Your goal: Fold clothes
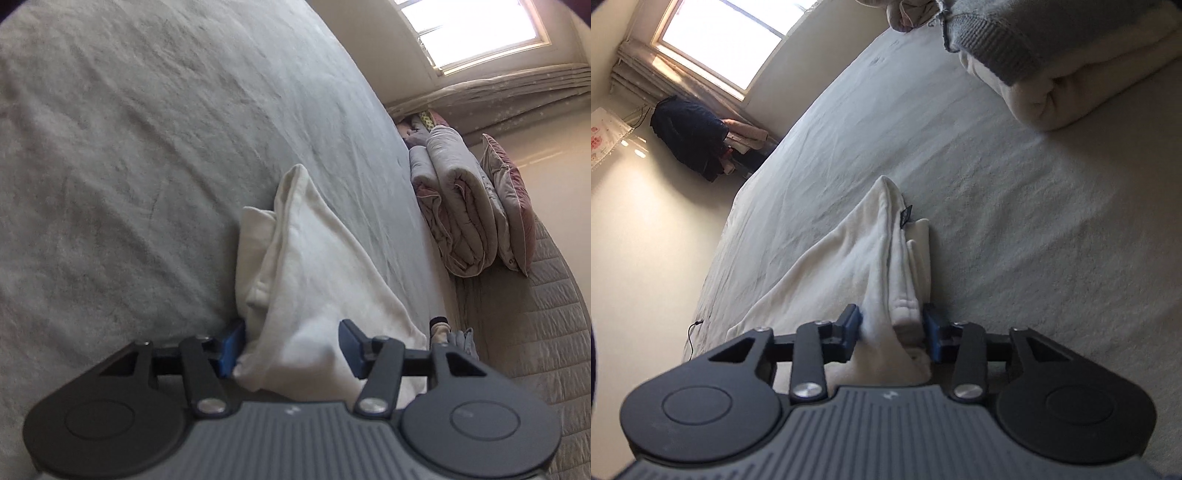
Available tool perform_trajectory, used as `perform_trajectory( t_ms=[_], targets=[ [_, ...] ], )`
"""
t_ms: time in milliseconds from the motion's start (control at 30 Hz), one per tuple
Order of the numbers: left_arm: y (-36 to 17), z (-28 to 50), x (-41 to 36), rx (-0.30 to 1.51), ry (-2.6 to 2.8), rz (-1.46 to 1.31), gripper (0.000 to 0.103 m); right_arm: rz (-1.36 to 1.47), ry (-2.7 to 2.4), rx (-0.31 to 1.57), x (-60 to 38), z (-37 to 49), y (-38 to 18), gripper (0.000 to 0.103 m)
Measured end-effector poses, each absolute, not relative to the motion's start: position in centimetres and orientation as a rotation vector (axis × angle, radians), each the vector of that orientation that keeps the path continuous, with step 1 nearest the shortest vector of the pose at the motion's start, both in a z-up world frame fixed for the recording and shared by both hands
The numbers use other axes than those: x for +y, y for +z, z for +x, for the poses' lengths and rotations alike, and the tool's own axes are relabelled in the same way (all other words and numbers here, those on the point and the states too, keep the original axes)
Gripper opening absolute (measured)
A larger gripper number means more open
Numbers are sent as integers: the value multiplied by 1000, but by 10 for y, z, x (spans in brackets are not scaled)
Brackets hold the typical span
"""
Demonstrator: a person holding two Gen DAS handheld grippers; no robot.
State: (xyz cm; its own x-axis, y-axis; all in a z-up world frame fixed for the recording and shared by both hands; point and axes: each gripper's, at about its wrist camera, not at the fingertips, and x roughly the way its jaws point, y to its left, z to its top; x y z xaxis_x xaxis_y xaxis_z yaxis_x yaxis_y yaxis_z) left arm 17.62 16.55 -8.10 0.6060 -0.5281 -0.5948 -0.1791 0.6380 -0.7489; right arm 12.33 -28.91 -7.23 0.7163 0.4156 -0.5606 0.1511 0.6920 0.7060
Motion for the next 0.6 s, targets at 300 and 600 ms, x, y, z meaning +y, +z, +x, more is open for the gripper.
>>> perform_trajectory(
  t_ms=[300, 600],
  targets=[
    [-50, 146, 165, 862, -240, -917, 18, 873, 135, 778, -287, 93, -38, 27],
    [-30, 84, 168, 966, -323, -775, 18, 793, 132, 909, -291, 24, -12, 27]
  ],
)
